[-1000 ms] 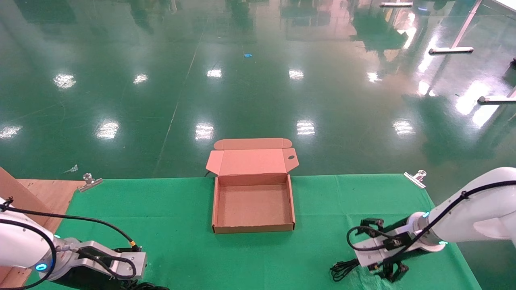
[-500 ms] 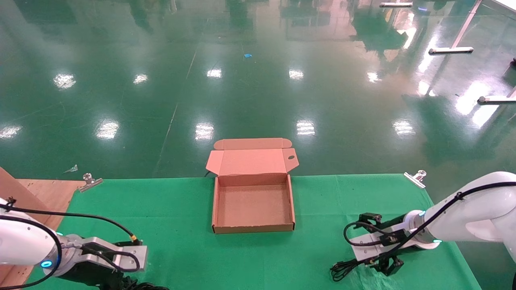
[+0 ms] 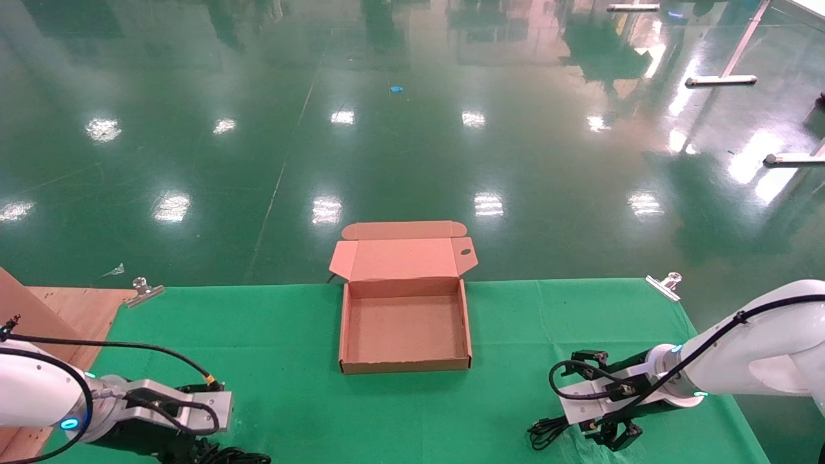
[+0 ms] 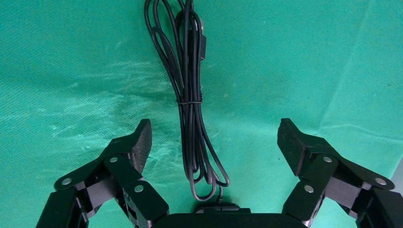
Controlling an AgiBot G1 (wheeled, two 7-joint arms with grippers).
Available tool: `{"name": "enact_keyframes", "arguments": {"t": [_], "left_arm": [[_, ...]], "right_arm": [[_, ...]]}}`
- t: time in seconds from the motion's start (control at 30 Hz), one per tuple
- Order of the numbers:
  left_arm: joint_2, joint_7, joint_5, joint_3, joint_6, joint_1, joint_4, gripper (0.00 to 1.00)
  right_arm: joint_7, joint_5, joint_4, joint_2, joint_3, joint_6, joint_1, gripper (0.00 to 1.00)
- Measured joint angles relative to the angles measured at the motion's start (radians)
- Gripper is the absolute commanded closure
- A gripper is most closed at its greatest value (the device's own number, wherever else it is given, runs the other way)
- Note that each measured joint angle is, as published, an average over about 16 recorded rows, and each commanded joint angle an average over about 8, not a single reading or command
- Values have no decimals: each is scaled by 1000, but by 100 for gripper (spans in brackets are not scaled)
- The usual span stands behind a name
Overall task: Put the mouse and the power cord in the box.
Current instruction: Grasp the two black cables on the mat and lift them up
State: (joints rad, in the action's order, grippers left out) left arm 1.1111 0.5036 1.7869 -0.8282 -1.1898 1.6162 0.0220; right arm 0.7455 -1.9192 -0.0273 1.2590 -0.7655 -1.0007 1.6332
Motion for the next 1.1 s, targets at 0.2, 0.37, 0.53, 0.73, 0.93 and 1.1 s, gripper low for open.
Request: {"name": "enact_keyframes", "arguments": {"t": [0.2,0.37,0.53,0.73,0.93,1.1], "left_arm": [[-2,11,4,-3,-43,4,-8,100],[0,15,8,-6,-63,7,-13,100],[3,16,12,-9,-65,6,-16,100],[8,16,17,-12,-58,1,-19,100],[11,16,19,-13,-45,-5,-20,100],[11,15,17,-13,-35,-5,-20,100]], "right_arm": [[7,2,9,1,2,-2,0,100],[12,2,14,0,2,-1,-1,100],[18,1,17,-1,1,0,-2,100],[25,1,20,-2,1,-1,-6,100],[33,3,21,-5,2,-3,-9,100],[36,7,21,-8,5,-8,-6,100]]}}
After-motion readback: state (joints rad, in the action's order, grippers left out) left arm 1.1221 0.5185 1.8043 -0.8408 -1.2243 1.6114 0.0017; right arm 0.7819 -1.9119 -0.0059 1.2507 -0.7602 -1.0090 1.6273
